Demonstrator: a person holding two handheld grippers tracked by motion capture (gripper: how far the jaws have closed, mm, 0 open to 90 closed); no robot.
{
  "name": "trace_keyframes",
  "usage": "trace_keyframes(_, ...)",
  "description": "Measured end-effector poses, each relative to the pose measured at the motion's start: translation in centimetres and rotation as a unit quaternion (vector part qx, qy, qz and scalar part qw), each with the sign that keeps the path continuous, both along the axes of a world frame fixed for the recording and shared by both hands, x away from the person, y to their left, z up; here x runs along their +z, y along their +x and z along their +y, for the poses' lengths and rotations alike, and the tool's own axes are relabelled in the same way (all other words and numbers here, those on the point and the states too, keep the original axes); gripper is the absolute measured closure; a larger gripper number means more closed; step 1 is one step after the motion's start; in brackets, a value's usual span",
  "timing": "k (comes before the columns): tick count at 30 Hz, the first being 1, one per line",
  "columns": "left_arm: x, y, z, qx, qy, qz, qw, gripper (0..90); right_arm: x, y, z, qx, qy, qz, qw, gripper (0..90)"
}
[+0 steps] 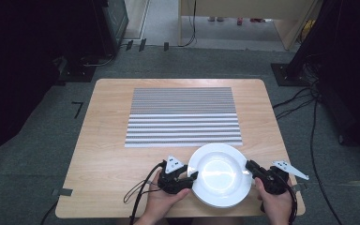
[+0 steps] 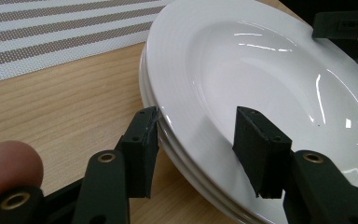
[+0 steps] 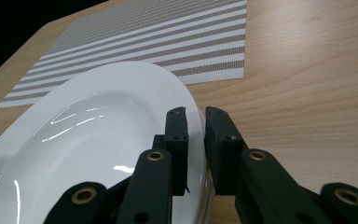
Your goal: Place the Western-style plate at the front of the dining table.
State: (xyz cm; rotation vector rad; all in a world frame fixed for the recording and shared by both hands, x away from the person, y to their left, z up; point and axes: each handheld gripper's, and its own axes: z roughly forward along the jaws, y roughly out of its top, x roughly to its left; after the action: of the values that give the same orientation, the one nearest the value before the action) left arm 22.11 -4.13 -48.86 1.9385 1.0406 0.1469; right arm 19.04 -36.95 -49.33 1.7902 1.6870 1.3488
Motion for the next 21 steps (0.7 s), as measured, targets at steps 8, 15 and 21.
trace_keyframes(8,-0.14,-0.49,-0.02,-0.002,-0.003,0.004,1.0,45.9,-0.07,-0.08,-0.37,-0.004,0.027,0.005,0.9996,80.6)
trace_keyframes(15,-0.12,-0.84,0.1,-0.006,-0.003,0.005,1.0,45.5,-0.04,-0.13,-0.63,-0.002,0.037,0.012,0.9993,82.0)
trace_keyframes(21,-0.15,-0.82,0.08,-0.003,-0.004,0.007,1.0,45.5,-0.06,-0.09,-1.05,-0.003,0.059,0.025,0.9979,84.0)
